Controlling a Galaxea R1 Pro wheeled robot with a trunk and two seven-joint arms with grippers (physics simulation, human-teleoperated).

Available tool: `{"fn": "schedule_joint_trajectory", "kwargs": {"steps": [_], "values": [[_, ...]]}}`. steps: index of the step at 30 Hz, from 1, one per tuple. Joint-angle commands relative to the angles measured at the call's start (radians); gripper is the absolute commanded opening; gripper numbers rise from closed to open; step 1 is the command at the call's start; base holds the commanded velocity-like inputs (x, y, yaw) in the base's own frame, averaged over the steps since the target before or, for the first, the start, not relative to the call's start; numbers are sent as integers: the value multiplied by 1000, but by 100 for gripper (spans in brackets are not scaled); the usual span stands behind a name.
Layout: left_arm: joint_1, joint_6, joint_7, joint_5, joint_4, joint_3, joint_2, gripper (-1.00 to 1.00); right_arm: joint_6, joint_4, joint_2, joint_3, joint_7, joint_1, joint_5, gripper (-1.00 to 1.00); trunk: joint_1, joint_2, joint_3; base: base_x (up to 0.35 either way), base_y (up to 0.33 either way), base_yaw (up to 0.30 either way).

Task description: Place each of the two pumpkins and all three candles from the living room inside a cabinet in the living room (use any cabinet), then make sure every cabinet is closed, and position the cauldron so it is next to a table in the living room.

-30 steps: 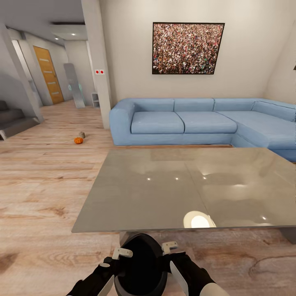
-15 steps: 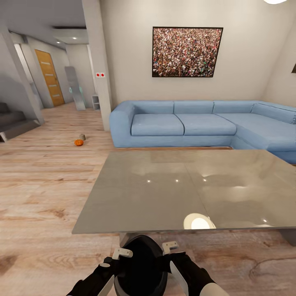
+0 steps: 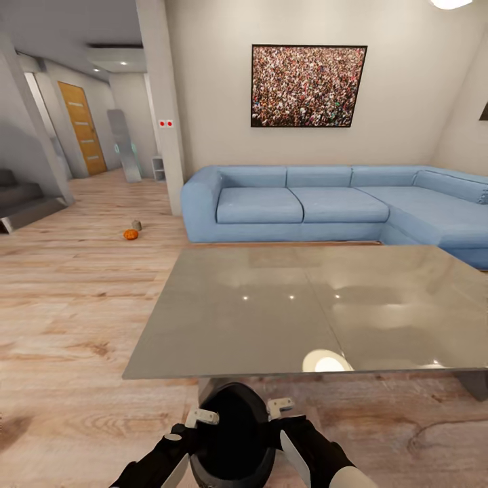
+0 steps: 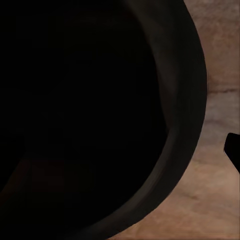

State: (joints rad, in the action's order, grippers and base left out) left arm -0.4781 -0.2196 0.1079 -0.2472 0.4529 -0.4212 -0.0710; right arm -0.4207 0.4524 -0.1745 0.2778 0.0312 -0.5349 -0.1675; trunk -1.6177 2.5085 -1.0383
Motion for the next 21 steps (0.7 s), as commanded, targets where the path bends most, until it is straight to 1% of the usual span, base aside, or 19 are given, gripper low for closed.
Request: {"fn": "schedule_joint_trajectory", "kwargs": {"steps": [1, 7, 21], "values": [[-1, -4, 9, -11, 2, -8, 1, 100, -4, 1, 0, 1, -2, 0, -7, 100, 0, 0, -1, -96, 31, 0], [-1, -3, 9, -11, 1, -8, 1, 100, -4, 0, 0, 1, -2, 0, -8, 100, 0, 0, -1, -42, 13, 0], [-1, -3, 9, -11, 3, -8, 0, 100, -4, 0, 0, 1, -2, 0, -8, 100, 0, 0, -1, -3, 1, 0]]}}
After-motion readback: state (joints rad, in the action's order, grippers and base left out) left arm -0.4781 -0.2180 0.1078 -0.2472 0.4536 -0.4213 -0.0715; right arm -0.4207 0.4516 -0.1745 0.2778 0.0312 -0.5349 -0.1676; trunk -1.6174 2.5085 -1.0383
